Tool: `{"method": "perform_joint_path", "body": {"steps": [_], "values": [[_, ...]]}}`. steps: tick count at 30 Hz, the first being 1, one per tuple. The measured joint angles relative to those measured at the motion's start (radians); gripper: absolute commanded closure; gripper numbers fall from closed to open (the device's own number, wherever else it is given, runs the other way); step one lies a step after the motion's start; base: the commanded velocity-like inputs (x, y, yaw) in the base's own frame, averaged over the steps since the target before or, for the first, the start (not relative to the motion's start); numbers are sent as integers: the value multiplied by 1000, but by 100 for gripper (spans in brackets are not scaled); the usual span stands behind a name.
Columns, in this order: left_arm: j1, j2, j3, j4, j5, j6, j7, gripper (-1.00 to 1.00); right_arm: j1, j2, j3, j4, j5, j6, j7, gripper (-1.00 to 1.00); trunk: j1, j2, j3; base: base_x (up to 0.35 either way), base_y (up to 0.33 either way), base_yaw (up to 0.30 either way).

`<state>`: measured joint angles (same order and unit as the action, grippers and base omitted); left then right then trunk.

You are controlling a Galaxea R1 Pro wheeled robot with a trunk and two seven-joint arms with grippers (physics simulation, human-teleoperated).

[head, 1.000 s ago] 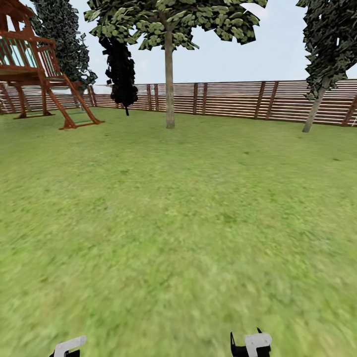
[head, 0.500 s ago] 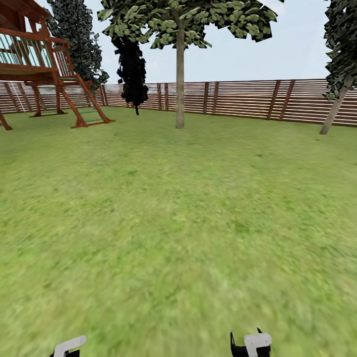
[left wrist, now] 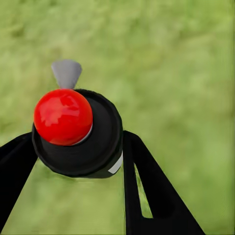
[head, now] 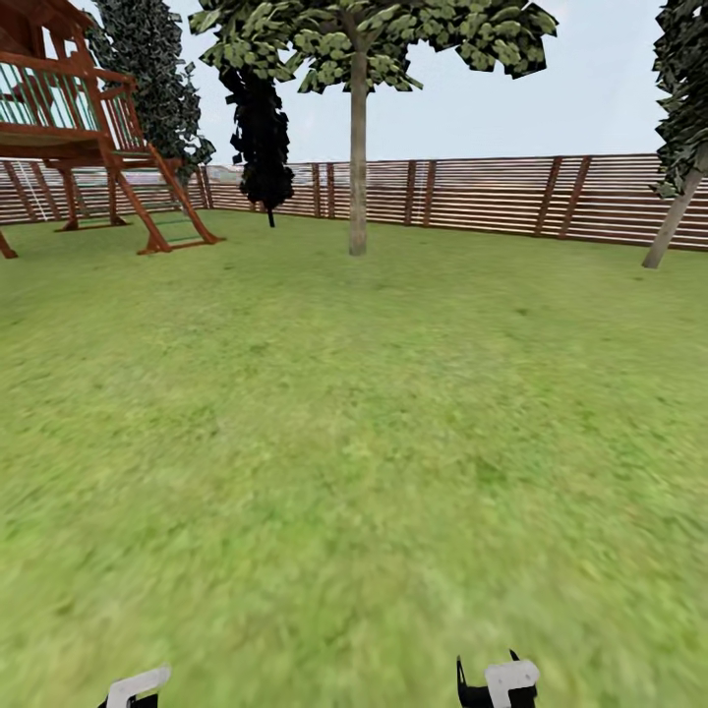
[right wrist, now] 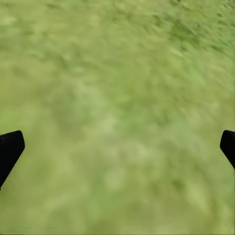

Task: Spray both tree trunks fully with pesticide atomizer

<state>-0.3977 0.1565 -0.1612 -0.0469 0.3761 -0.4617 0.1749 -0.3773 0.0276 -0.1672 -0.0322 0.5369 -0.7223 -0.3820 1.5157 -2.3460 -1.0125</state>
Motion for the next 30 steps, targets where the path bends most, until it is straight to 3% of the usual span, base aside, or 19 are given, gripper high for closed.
{"method": "perform_joint_path", "body": {"steps": [30], "values": [[0,-1,0,2,0,0,0,100,0,0,0,1,0,0,0,-100,0,0,-5,336,0,0]]}}
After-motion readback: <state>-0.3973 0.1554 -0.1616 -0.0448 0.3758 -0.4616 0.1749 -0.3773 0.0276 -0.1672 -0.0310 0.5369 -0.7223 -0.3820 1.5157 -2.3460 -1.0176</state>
